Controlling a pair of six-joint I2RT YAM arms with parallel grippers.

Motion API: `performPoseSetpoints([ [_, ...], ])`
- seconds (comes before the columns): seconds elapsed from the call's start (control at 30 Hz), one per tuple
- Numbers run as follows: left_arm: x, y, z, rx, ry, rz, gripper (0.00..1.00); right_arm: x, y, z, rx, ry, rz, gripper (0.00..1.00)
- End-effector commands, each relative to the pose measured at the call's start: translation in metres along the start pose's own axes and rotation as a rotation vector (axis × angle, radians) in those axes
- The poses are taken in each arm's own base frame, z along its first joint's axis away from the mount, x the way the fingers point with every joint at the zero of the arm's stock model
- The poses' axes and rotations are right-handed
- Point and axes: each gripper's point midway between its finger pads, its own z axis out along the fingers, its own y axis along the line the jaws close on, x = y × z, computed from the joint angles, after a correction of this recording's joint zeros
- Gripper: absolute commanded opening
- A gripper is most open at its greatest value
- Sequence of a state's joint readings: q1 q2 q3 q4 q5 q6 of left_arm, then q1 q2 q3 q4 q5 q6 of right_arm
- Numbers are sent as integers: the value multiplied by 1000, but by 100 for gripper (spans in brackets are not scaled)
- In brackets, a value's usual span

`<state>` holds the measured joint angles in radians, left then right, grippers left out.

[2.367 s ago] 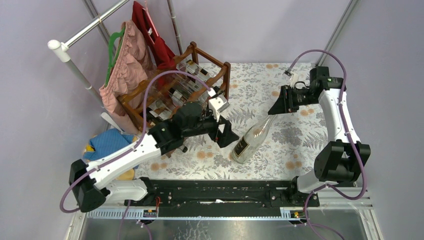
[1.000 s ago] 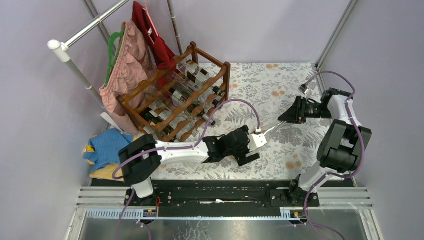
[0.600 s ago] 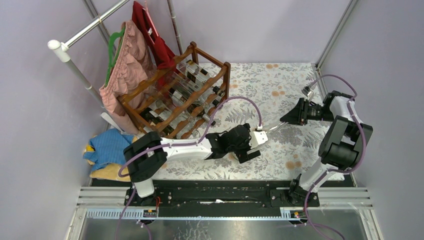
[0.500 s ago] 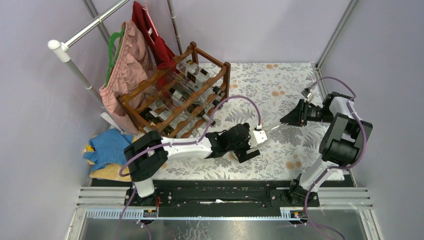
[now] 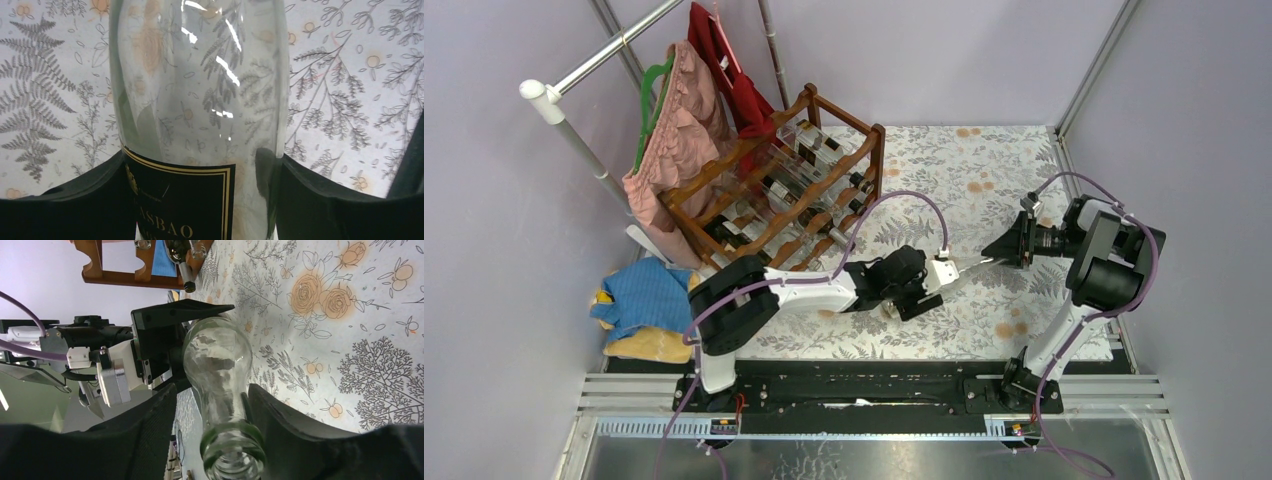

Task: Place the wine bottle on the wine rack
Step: Pick up the wine bottle from the center of the board, then place the wine bottle at the center of the board.

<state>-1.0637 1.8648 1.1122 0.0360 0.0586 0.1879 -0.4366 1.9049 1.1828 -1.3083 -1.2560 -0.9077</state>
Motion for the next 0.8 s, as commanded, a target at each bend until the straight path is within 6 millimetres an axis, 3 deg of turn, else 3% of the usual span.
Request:
performPoseSetpoints([
  [0.0,13,13,15,-44,59,4,29,6,17,3,-55,3,94,63],
  [0.03,14,14,16,-51,64,2,21,6,16,3,-54,4,94,66],
  [0.17,18,9,14,-16,67,51,13,2,9,-1,-24,13,59,75],
  [0.3,26,6,10,27,110,123,10,-17,-14,-18,111,-21,-29,98],
  [0.33,28,4,9,42,118,141,10,-23,-21,-25,161,-36,-61,100],
  [0.47,35,-2,8,101,156,201,11,-38,-29,-44,317,-42,-218,100],
  [0.63,46,-5,15,163,254,251,19,-46,-15,-54,371,-43,-382,100],
  [0.77,56,-5,20,185,333,262,32,-45,-1,-53,353,-57,-439,100],
])
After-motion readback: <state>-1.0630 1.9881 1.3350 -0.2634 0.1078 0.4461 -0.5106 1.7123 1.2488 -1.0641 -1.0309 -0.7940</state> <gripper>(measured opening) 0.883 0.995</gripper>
